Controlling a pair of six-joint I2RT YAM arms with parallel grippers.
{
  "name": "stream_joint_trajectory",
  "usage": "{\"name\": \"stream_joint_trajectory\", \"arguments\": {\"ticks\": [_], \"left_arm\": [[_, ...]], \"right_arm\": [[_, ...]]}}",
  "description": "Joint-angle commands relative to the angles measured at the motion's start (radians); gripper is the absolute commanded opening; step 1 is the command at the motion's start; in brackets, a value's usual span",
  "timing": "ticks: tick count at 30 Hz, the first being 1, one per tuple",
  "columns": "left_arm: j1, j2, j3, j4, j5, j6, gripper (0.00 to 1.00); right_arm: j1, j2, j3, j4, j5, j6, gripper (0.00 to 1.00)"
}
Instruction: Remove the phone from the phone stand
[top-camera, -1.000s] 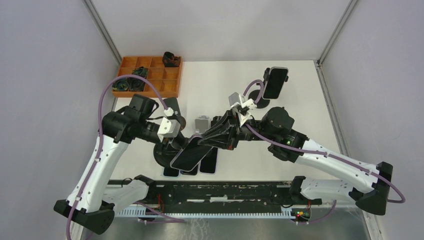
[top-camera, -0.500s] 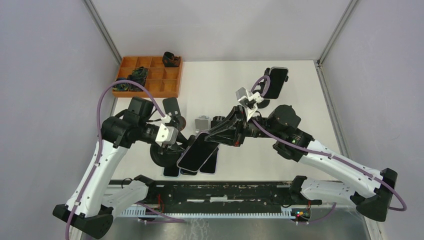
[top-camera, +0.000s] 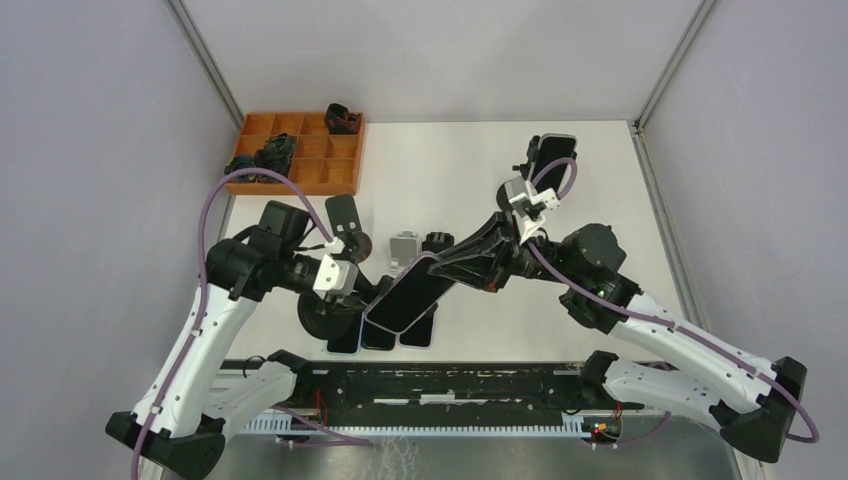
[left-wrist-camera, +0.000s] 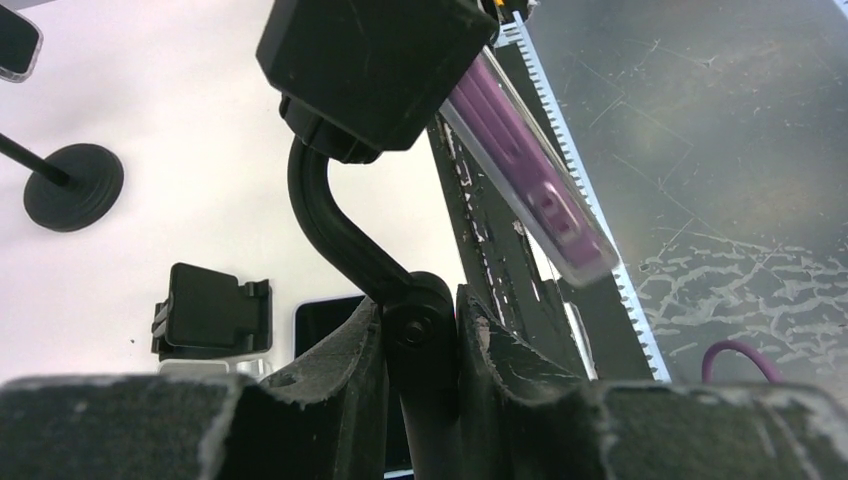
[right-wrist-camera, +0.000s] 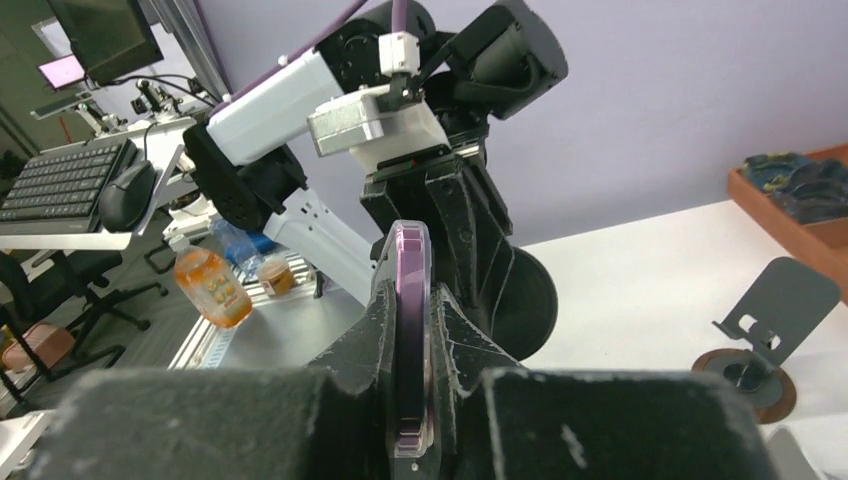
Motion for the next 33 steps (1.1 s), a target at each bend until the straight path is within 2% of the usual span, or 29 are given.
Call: {"name": "stream_joint_trajectory", "arguments": {"ticks": [1,9,15,21,25,29,33], "left_arm": [[0.006,-0.054,-0.014,-0.164,-0.095,0.085,0.02],[0.006,-0.069,-0.019,-0.164,-0.119,0.094,0.02],[0.006,-0.055,0.0,-0.164,-0.117,0.108,0.02],[0.006,-0.053,-0.015,-0.164,-0.133,0.122,0.02],[0.006,-0.052,0.02,-0.164,-0.132,0.114,0.02],[0.006,-0.031,0.093,-0.163,-0.113,0.094,0.02],[0.006,-0.02,0.156,-0.154,-0.088,0.066,0.02]], "right_arm": [[-0.087,-0.107,0.046,0.291,0.149,0.007,0.0],[-0.126,-0.132,0.072,0.241,0.145,0.004,0.0],[-0.138,-0.129,0.22,-0.071,0.162,-0.106,0.0],[-0.147,-0.125,0.34,-0.202,0.205,-0.155,0.0],[-0.147,-0.08,0.422,-0.436,0.26,-0.209,0.0],[-0.169,-0.009,0.403,-0.648,0.227,-0.226,0.0],[-0.207,0.042,0.301,-0.784,0.165,-0.262,0.0]]}}
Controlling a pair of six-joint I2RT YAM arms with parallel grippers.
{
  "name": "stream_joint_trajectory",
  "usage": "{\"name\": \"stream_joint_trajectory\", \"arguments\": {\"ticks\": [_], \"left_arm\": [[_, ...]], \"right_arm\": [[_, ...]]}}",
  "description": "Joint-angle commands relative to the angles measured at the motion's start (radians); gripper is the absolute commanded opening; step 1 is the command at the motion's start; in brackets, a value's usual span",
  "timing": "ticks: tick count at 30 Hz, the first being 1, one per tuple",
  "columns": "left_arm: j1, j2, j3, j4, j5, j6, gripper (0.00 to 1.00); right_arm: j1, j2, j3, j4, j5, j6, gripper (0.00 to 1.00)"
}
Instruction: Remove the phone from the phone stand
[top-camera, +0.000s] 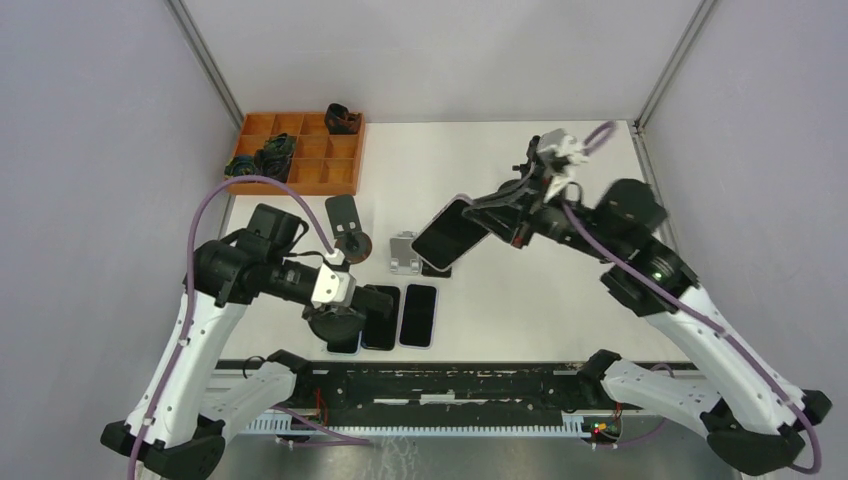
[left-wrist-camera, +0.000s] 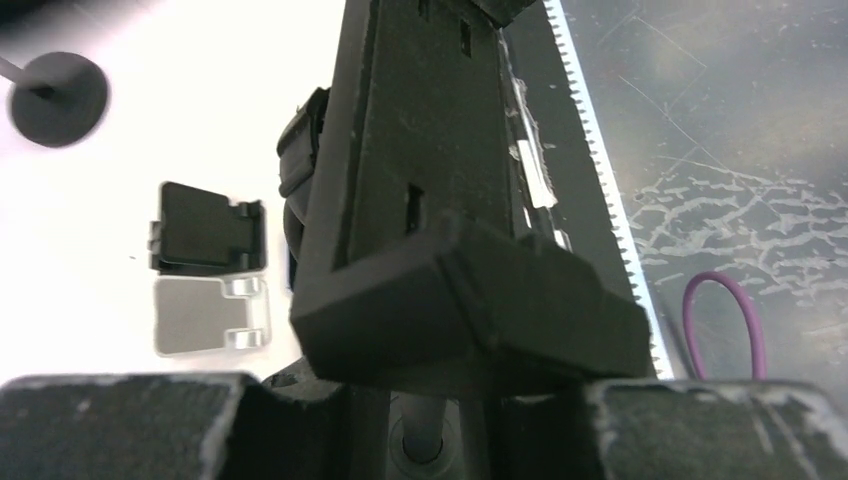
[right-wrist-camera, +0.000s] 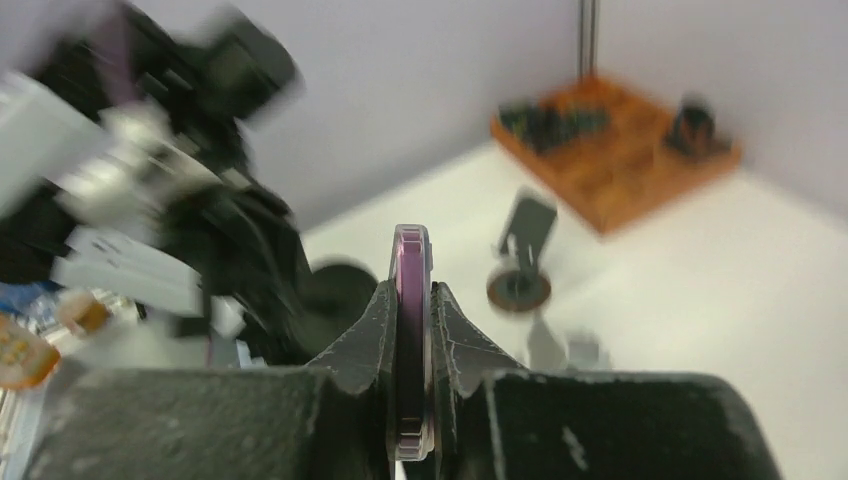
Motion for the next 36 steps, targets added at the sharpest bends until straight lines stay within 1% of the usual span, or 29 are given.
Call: {"name": "stream_joint_trajectory", "arguments": {"ticks": [1,3,7,11,18,22,24,26,29,31,34,36], "left_arm": [[0.001,0.0,0.105,0.031,0.076,-0.013,0.02],[0.001,-0.007,0.12,0.052,0.082,-0.034,0.02],[0.001,-0.02,0.127,0.089,0.088,-0.067,0.02],[0.002,-0.019,0.131,0.09,0.087,-0.07,0.02],[0.001,-0.024,0.127,0.102,0.085,-0.069,0.02],[0.001,-0.025,0.127,0.104,0.084,-0.068,0.02],[0.001,-0.027,0.127,0.107,0.08,-0.066,0.02],[0.001,-0.028,0.124,0.111,0.078,-0.064,0.02],[0.002,-0.03,0.122,0.115,0.076,-0.065,0.02],[0.002,-0.028,0.123,0.118,0.077,-0.068,0.02],[0.001,-0.026,0.124,0.123,0.076,-0.069,0.02],[0.001,-0.024,0.123,0.128,0.077,-0.071,0.02]], "right_arm": [[-0.039,0.075,-0.133,-0.247,-0.035,-0.057,0.0],[-0.058,0.089,-0.209,-0.265,-0.051,-0.08,0.0],[-0.087,0.147,-0.304,-0.265,-0.082,-0.115,0.0],[-0.116,0.227,-0.362,-0.207,-0.135,-0.123,0.0],[-0.163,0.422,-0.416,-0.13,-0.22,-0.153,0.0],[-0.19,0.546,-0.416,-0.132,-0.231,-0.208,0.0],[-0.2,0.601,-0.412,-0.135,-0.215,-0.225,0.0],[-0.203,0.653,-0.4,-0.144,-0.164,-0.238,0.0],[-0.203,0.705,-0.388,-0.142,-0.056,-0.249,0.13],[-0.203,0.723,-0.387,-0.128,-0.018,-0.25,0.22],[-0.203,0.732,-0.385,-0.108,0.033,-0.252,0.32],[-0.203,0.728,-0.384,-0.088,0.051,-0.254,0.35]]}}
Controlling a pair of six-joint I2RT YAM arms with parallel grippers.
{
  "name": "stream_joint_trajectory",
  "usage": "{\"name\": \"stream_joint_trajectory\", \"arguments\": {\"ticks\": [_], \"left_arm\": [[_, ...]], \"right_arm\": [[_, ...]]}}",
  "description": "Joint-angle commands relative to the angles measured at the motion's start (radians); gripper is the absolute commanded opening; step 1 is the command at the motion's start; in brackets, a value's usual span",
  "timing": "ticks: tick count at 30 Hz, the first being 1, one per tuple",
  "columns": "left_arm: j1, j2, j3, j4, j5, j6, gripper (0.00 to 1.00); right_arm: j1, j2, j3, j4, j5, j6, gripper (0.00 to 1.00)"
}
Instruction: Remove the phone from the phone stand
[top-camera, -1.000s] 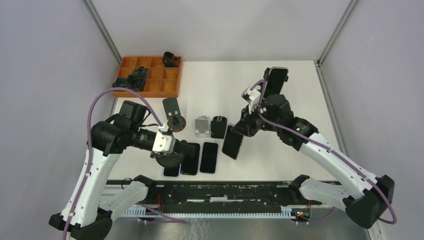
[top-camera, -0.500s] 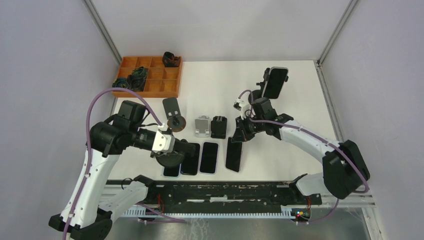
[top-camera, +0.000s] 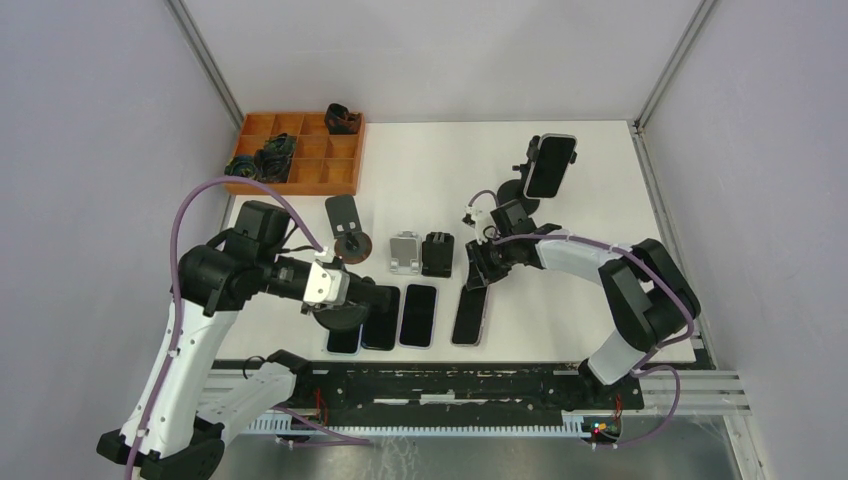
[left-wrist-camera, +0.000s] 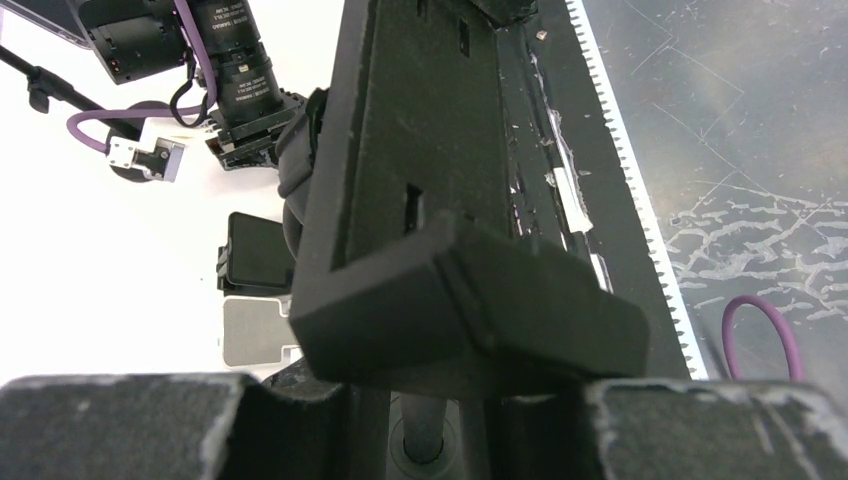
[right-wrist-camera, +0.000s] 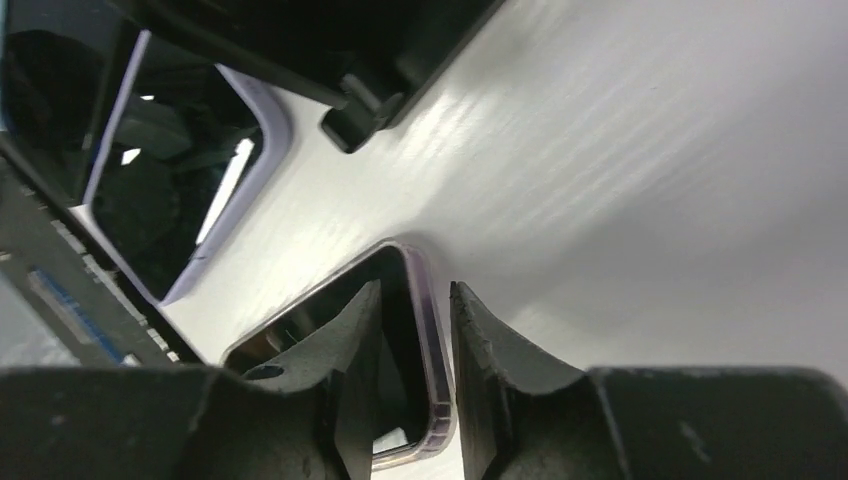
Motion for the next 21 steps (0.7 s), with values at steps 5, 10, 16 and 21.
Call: {"name": "stream_joint_trajectory", "arguments": {"ticks": [5,10,16,21], "left_arm": [[0.002,0.002,0.035,0.079,0.052,-0.034,0.02],[0.001,0.01,0.037,0.084,0.051,-0.04,0.02],[0.001,0.012,0.028,0.115,0.049,-0.075,0.02],[0.001,0.015,0.023,0.117,0.042,-0.067,0.02]], "right_arm": [[0.001,-0.009,0.027,0.073,0.171,-0.046,0.45],[0.001,-0.082,0.006,0.107,0.211,-0.001,0.63],[0.0,-0.247,-0.052,0.057,0.265,0.077,0.91],[0.001,-0.407,-0.233,0.095,0.199,0.185,0.98]]}}
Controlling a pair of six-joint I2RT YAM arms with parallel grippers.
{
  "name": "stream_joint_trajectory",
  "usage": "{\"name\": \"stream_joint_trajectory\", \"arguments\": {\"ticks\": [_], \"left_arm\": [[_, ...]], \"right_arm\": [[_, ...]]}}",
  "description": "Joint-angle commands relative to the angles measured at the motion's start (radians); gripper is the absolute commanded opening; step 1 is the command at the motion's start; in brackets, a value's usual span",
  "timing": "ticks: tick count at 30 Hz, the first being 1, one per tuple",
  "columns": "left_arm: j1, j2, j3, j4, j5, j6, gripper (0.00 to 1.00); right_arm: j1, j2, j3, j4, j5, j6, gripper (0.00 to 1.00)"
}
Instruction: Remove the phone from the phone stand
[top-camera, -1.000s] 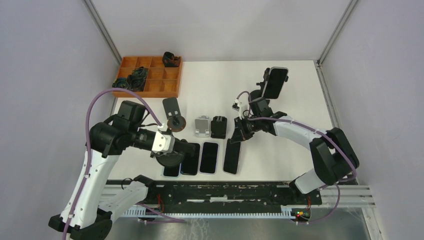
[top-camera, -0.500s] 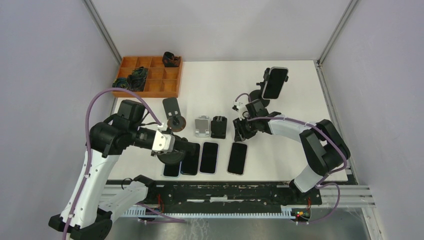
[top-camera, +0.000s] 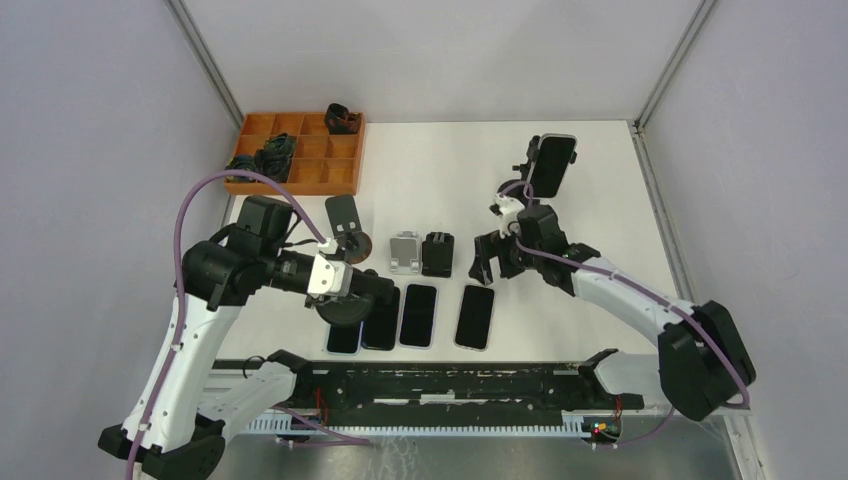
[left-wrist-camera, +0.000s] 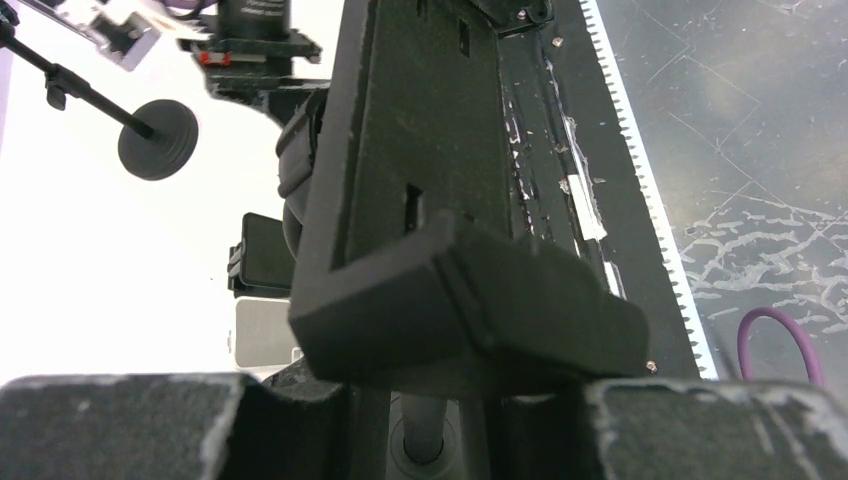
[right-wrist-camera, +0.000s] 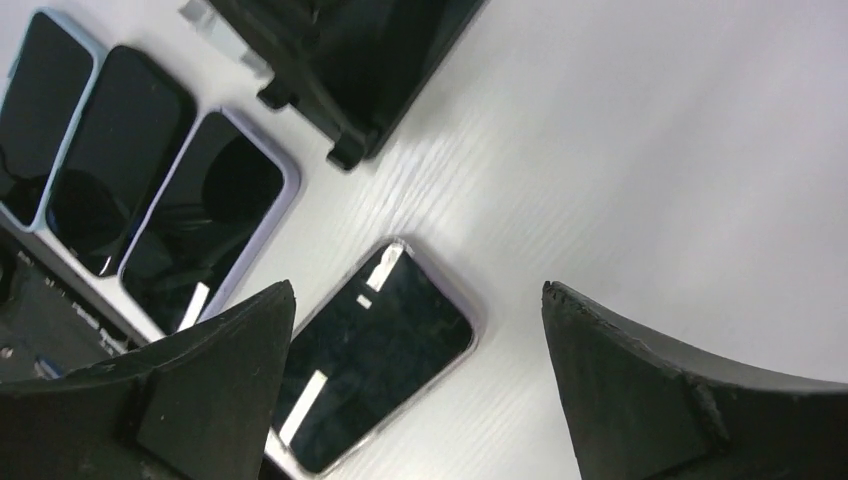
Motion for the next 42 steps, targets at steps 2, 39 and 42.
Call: {"name": "stream_joint_trajectory", "arguments": {"ticks": [2,39,42], "left_arm": [[0.001,-0.003,0.026,0.058,0.043,-0.025,0.02],[0.001,0.022,0.042,0.058,0.001,0.007,0.02],[0.001,0.019,0.034,0.043,-0.03,0.049,0.02]], "right_arm": [[0.002,-0.126,-0.187,0.056,-0.055,0.155,0.98],[0.287,-0.18,0.307,0.423,-0.483,0.487,0.98],[0.326,-0.157,0.327,0.456,-0.503,0.524,0.98]]}}
